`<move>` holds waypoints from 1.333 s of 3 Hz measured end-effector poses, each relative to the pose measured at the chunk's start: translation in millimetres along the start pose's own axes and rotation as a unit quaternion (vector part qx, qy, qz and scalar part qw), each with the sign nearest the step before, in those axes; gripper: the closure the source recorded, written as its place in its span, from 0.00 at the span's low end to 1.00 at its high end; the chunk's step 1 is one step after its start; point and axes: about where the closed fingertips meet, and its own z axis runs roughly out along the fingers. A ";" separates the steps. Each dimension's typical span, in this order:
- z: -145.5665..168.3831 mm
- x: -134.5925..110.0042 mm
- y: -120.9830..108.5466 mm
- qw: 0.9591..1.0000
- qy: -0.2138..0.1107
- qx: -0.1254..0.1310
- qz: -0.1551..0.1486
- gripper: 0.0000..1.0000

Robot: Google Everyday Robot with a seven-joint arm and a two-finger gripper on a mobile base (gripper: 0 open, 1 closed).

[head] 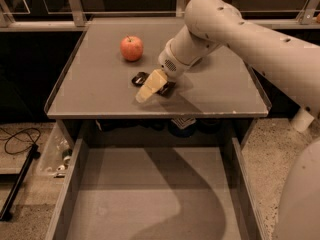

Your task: Place rxbar chocolate into top drawer

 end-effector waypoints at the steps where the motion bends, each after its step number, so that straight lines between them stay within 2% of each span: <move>1: 1.0 1.3 -0.3 1.000 0.003 0.002 0.002 0.19; 4: 1.1 1.3 -0.3 1.000 0.003 0.002 0.002 0.89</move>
Offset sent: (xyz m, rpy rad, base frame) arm 0.0000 -0.0005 -0.0016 -0.0051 0.0019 -0.0050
